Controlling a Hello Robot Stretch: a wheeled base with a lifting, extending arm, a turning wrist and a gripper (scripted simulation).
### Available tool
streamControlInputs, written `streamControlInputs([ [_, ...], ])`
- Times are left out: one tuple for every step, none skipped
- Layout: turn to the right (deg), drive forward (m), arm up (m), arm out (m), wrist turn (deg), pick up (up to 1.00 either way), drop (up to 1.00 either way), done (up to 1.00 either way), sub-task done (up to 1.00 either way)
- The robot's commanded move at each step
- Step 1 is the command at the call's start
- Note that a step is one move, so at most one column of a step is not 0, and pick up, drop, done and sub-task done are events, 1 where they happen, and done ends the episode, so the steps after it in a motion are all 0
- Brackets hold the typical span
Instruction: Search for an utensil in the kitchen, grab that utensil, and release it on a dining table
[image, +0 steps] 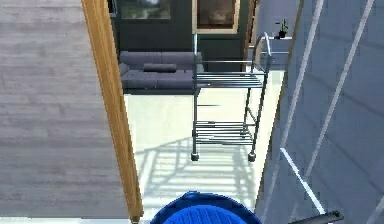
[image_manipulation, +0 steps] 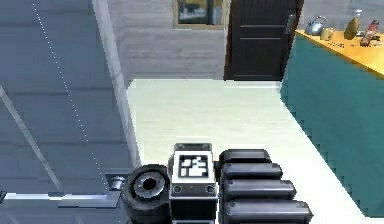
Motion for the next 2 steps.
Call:
streamControlInputs([
  [0.0, 0.4, 0.0, 0.0, 0.0, 0.0, 0.0, 0.0, 0.0],
  [12.0, 0.0, 0.0, 0.0, 0.0, 0.0, 0.0, 0.0, 0.0],
])
